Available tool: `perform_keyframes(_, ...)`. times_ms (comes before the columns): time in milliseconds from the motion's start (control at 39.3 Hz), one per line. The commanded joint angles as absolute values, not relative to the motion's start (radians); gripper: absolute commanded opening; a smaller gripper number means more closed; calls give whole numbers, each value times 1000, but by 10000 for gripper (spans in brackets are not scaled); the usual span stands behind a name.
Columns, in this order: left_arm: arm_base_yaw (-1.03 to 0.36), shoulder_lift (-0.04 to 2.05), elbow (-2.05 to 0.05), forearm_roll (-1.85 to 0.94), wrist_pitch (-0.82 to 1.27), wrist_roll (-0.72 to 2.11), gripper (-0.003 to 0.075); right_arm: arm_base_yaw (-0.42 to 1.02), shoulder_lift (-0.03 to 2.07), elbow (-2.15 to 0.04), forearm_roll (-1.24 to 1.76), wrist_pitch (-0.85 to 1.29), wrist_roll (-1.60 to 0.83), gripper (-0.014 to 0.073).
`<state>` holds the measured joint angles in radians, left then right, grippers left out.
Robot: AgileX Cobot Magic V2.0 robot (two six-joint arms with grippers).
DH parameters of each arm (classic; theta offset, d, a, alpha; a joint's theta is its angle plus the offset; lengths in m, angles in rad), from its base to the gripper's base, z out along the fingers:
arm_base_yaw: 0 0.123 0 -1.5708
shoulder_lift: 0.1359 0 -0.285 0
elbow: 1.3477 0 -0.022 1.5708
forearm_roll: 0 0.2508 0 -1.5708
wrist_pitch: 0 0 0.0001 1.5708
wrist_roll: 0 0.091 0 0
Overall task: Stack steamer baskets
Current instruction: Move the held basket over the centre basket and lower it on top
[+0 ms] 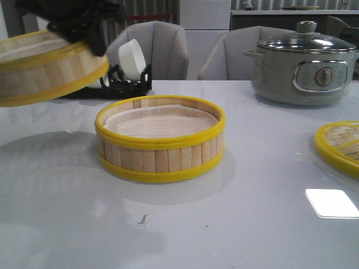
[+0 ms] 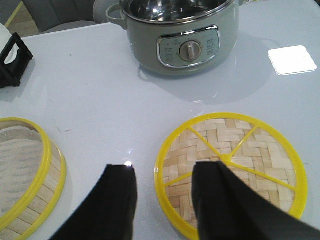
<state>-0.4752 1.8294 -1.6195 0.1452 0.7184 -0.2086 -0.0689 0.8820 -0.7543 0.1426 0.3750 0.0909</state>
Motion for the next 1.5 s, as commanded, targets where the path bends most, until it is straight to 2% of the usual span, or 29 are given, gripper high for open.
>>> perform_keyframes(0, -563, 1762, -1699, 160, 681, -200, 87, -70, 875, -792, 149, 300, 79, 392)
perform_keyframes(203, -734, 1804, -1734, 156, 716, -176, 86, -70, 875, -792, 150, 300, 79, 392)
perform_keyframes(407, -808, 1865, -1734, 150, 721, -176, 86, -70, 875, -792, 150, 300, 79, 392)
perform_keyframes(915, -809, 1904, -1734, 78, 641, -176, 87, -70, 875, -792, 153, 300, 79, 392)
perform_keyframes(1474, -809, 1950, -1734, 78, 651, -176, 86, -70, 875, -792, 154, 300, 79, 392)
